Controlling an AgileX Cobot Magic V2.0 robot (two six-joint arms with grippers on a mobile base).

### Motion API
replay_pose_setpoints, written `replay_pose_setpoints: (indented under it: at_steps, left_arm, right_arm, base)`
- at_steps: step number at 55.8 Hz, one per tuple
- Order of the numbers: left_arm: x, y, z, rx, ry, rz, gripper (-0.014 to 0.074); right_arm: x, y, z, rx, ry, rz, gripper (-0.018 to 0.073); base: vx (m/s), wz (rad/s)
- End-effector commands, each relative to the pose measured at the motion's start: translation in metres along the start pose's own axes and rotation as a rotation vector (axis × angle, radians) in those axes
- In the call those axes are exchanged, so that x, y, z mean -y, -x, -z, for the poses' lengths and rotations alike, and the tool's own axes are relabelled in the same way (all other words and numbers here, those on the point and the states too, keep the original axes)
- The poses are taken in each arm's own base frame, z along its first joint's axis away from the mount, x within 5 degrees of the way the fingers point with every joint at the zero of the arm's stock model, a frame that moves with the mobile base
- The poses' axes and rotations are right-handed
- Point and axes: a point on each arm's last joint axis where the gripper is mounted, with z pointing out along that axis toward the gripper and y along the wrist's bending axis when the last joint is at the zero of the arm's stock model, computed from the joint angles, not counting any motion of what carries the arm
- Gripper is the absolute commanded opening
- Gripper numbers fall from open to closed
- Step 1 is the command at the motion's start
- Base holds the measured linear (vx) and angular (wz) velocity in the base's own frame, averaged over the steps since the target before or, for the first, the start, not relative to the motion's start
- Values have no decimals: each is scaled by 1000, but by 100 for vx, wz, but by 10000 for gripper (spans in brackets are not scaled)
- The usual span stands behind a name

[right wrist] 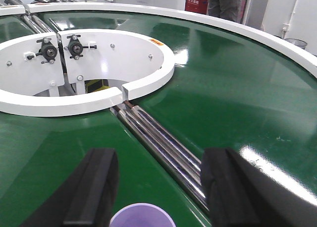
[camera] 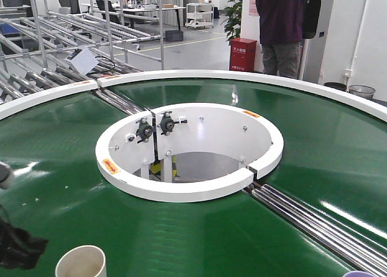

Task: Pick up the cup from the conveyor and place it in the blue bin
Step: 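Lower left gripper over beige cup rim and right gripper over lavender cup rim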

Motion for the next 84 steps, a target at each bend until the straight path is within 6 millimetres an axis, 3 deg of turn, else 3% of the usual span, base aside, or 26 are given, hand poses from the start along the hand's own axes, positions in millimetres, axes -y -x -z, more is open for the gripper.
replay_pose_setpoints:
  at_steps: [1, 2, 29, 41, 46, 57, 63, 75, 84]
  left_arm:
    - [-3, 23, -4, 77, -7, 13, 514]
    - [-9, 29, -26, 35, -14, 20, 514]
    - [-14, 27, -82, -52, -77, 74, 514]
    - [-18, 23, -101, -68, -62, 86, 514]
    - [-19, 21, -106, -82, -64, 89, 514]
    - [-18, 19, -107, -99, -72, 90, 490]
    - [-18, 18, -107, -109, -79, 90, 416]
    - [-17, 18, -107, -112, -81, 90, 158]
    - [-17, 18, -107, -113, -82, 90, 4]
  right_arm:
    - [1, 16, 2, 101, -11, 14, 450]
    - [1, 15, 2, 83, -11, 14, 450]
    - [1, 13, 2, 67, -10, 14, 450]
    - [1, 14, 2, 70, -9, -5, 450]
    - [1, 12, -2, 48, -7, -104, 450]
    - [2, 5, -29, -194, -28, -251, 450]
    - [3, 10, -50, -364, -53, -226, 450]
    - [7, 30, -95, -587, -107, -219, 450]
    - [14, 29, -125, -743, -168, -142, 448]
  base:
    - [0, 0]
    - [0, 0]
    - [0, 0]
    - [0, 0]
    - [0, 0]
    - [0, 0]
    - [0, 0]
    - [0, 0]
    - [0, 0]
